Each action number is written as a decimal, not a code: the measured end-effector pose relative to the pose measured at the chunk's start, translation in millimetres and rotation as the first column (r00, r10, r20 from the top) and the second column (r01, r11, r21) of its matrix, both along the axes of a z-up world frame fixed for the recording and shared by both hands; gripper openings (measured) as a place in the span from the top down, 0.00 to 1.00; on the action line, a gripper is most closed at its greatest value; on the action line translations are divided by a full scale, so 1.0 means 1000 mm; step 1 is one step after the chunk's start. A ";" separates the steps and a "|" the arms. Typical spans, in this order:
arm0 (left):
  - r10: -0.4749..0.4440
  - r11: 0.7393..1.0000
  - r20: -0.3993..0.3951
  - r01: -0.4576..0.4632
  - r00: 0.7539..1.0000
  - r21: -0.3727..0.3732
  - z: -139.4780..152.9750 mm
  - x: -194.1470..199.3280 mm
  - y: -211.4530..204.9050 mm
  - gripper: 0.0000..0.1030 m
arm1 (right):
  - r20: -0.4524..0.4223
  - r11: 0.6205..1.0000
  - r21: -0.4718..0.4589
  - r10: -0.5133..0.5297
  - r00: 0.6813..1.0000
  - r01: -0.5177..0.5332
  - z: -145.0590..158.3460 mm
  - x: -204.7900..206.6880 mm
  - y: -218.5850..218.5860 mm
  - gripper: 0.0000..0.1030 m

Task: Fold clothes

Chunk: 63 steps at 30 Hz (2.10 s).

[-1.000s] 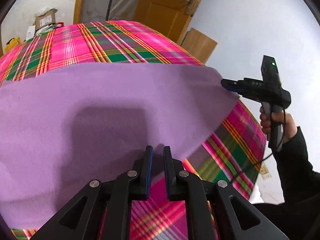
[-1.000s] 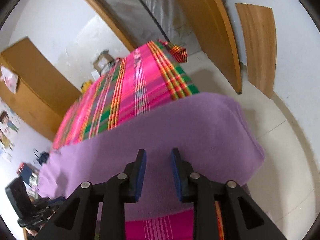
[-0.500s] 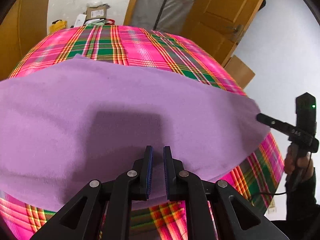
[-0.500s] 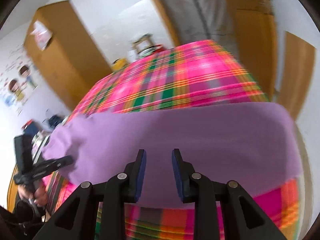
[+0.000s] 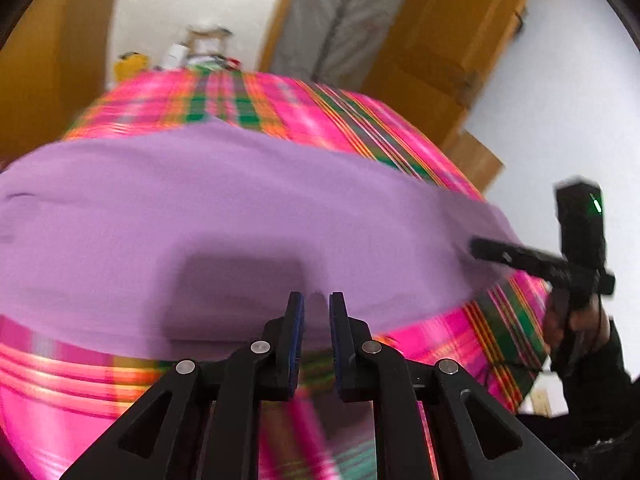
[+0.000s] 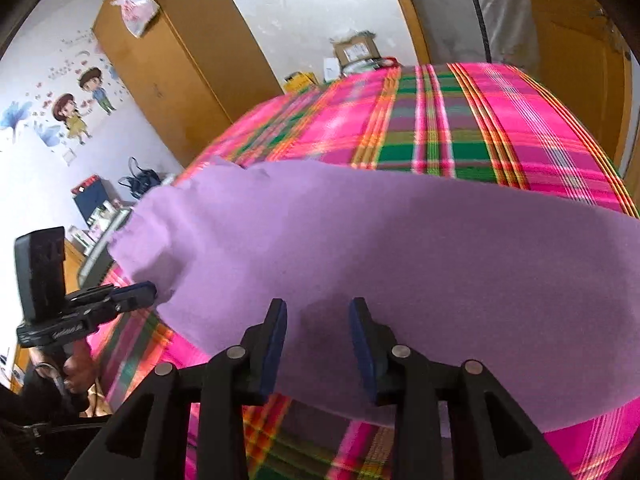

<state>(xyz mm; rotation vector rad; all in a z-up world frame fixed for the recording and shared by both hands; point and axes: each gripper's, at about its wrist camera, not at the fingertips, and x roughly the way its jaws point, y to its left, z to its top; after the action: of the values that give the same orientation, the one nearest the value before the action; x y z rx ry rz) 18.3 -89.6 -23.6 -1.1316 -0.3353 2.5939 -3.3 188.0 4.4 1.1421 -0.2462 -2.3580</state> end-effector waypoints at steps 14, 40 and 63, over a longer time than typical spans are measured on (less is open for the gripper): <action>0.489 0.854 0.082 -0.496 0.868 0.154 -0.004 0.011 -0.129 0.70 | -0.108 0.991 0.009 0.131 0.985 -0.131 0.011 0.001 -0.050 0.67; 0.316 0.947 0.004 -0.315 0.949 -0.066 0.011 -0.037 -0.083 0.59 | -0.117 0.965 0.174 0.220 0.969 -0.198 0.022 -0.060 -0.128 0.73; 0.311 0.947 0.035 -0.313 0.950 0.077 -0.012 -0.028 -0.120 0.49 | 0.129 0.906 0.027 0.416 0.900 -0.423 -0.012 -0.217 -0.205 0.72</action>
<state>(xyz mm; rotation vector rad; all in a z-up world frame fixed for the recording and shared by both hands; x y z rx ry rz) -9.5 -210.0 -35.6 -1.1617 -0.6696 2.8062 -220.4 -16.6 -7.8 1.2253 0.0259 -1.9279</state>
